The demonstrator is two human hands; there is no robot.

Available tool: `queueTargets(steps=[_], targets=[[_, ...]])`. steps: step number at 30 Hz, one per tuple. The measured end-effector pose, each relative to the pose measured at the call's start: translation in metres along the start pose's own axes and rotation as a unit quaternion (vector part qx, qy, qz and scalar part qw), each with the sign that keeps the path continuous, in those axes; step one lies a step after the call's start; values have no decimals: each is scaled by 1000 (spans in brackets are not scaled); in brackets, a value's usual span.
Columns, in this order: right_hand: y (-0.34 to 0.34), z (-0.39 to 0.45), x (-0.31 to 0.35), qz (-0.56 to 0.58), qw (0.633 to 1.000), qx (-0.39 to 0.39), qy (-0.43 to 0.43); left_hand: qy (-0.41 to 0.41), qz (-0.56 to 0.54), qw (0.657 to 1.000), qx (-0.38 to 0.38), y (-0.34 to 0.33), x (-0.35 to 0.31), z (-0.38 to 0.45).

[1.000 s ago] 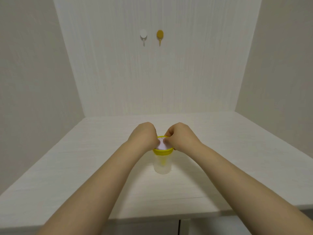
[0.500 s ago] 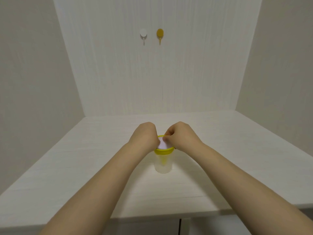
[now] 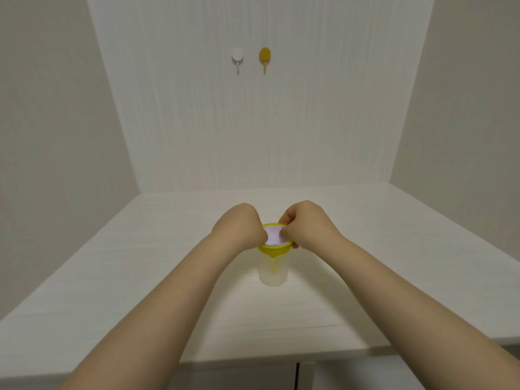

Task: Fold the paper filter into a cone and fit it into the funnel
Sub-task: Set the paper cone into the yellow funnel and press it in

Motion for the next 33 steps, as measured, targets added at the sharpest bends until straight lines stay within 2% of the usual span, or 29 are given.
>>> queueTargets(steps=[4, 9, 25, 33], targets=[[0, 1, 1, -6, 1000, 2, 14, 3, -15, 1000, 17, 1, 0, -1], [-1, 1, 2, -4, 1000, 3, 24, -7, -45, 999, -10, 2, 0, -1], [-2, -3, 1, 10, 998, -24, 64, -15, -10, 998, -62, -4, 2, 2], [9, -5, -2, 51, 998, 34, -12, 2, -9, 997, -71, -4, 2, -1]])
Point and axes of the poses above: each hand's wrist, its own z-axis towards the middle knuckle, its own y-axis out of the back of the hand, x = y × z, the point moved 2 cm from there along z, towards the middle knuckle, and after that the axes turned 7 degrees about -x, right-handed, at the moved point
